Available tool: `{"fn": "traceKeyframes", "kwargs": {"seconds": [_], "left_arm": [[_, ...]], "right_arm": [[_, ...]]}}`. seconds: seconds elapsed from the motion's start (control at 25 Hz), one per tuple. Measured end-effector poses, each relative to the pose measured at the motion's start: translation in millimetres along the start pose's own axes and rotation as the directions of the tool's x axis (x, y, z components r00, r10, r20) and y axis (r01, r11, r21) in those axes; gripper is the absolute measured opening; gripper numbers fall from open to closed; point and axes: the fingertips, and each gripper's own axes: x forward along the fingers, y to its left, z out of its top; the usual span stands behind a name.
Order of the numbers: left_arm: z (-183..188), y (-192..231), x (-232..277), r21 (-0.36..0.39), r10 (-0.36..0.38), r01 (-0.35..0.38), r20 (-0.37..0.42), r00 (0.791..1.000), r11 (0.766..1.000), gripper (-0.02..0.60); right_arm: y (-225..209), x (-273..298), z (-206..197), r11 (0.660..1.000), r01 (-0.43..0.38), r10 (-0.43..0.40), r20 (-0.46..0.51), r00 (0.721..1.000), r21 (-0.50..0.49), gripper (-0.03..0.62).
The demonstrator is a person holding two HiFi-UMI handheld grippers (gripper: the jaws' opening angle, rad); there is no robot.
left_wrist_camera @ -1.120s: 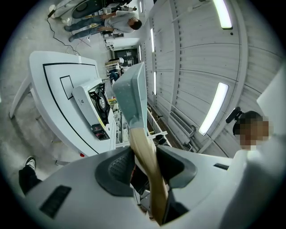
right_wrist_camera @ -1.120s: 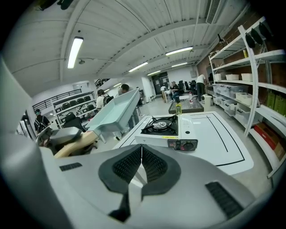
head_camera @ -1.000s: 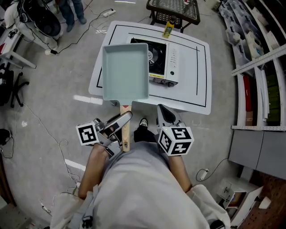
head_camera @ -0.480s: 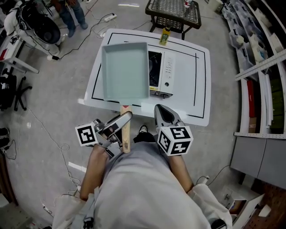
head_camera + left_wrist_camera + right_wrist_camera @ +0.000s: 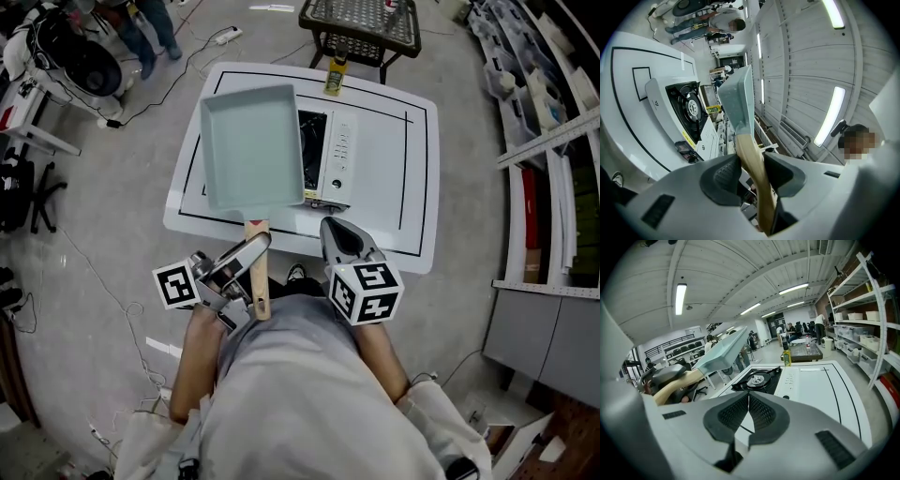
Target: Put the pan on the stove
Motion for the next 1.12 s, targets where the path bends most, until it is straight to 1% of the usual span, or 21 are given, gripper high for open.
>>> {"fn": "traceKeyframes", "kwargs": {"seconds": [0.52,0.68,0.88,1.12], "left_arm": [[-2.8,12.5,11.2,-0.011,0.027,-0.026,0.014,1.0,1.0,0.152],[1.8,9.7,15.6,-0.013,0.021,-0.021,0.016,1.0,1.0,0.152],[8.4,15.3,19.9,-0.007,0.012,-0.012,0.003,1.0,1.0,0.152],[12.9,21.8,21.3,-0.028,0.014,-0.015,-0.007,1.0,0.999,0.152]], "right_arm": [[-15.8,0.1,-8.3,1.0,-0.017,0.017,-0.03,0.999,0.003,0.011],[-17.4,2.5,-0.1,1.0,-0.02,0.02,-0.027,0.999,0.0,0.011],[-21.0,10.9,-0.8,1.0,-0.015,0.014,-0.038,0.999,-0.002,0.011],[-19.9,18.7,-0.5,1.0,-0.009,0.009,-0.05,0.999,0.0,0.011]]}}
